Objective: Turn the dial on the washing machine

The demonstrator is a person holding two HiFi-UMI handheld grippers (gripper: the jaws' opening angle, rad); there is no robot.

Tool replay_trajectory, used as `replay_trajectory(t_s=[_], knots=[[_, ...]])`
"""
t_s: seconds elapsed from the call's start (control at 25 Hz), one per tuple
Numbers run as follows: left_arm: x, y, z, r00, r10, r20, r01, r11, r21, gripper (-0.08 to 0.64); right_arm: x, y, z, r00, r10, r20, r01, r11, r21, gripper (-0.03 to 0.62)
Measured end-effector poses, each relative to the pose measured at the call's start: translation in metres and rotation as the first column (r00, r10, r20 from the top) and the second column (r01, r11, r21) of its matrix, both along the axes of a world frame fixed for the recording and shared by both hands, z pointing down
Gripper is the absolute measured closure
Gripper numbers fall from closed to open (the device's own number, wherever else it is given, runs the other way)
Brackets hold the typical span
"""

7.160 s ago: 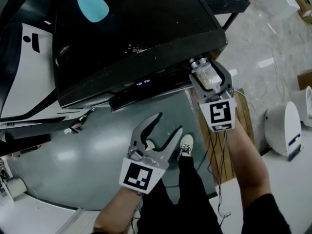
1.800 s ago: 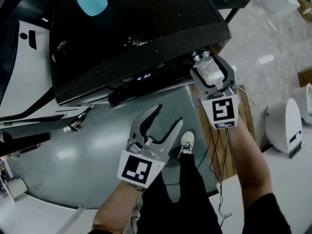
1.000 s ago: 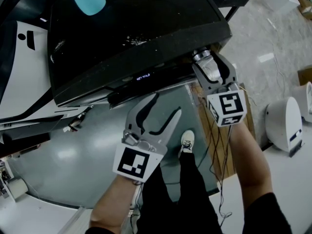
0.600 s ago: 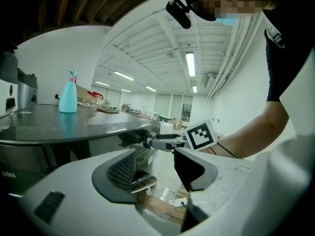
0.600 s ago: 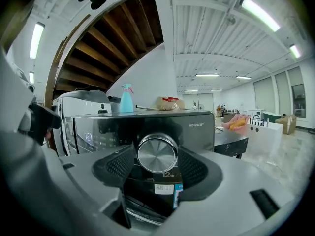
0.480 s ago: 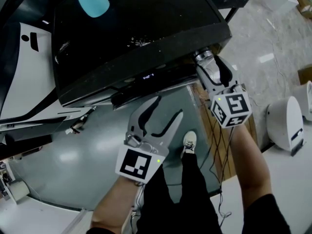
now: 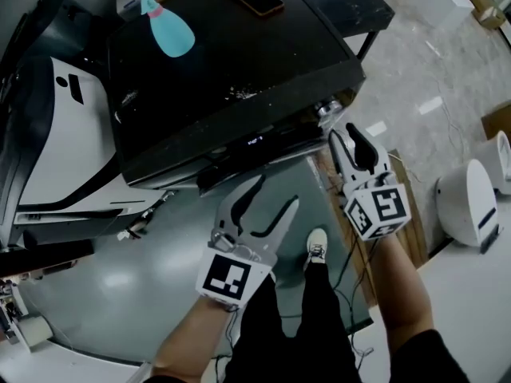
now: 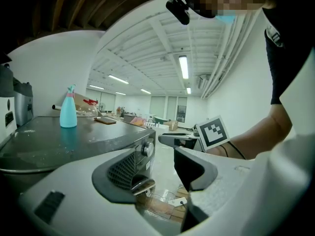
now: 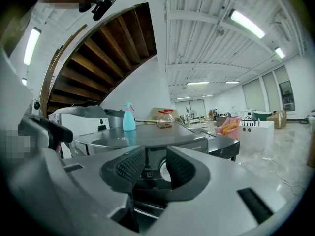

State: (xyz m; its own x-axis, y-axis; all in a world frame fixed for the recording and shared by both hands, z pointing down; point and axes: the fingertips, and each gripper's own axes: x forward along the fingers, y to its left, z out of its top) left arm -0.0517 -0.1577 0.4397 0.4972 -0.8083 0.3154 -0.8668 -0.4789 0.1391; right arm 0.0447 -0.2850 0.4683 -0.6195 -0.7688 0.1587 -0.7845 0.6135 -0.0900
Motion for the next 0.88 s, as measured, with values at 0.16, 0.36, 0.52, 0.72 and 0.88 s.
replay_trajectory(t_s=[0.16,0.36,0.52,0.72,0.88], knots=[[-0.006,0.015,-0.027,1.0,0.021,-0.01,-0.021,1.0,0.02,0.336,0.0,0.023,-0.039,0.998,0.025,0.062,-0.026,1.0,0.007,0.581],[-0.016,0.035,-0.061,0.998,0.05,-0.025,-0.049,0.998,0.046,0.336,-0.015,0.063,-0.089,0.995,-0.009,0.099,0.007,1.0,0.019,0.594],[-0.024,0.05,-0.089,0.997,0.074,-0.025,-0.072,0.994,0.082,0.337,-0.023,0.096,-0.124,0.997,-0.013,0.075,0.009,0.999,0.043,0.594],[-0.032,0.073,-0.115,0.992,0.117,-0.043,-0.112,0.988,0.104,0.362,-0.02,0.132,-0.157,0.998,0.035,0.053,-0.038,0.997,0.062,0.595],[-0.041,0.086,-0.13,0.989,0.142,-0.042,-0.135,0.982,0.133,0.491,-0.019,0.159,-0.175,0.997,0.065,0.046,-0.069,0.995,0.075,0.595]])
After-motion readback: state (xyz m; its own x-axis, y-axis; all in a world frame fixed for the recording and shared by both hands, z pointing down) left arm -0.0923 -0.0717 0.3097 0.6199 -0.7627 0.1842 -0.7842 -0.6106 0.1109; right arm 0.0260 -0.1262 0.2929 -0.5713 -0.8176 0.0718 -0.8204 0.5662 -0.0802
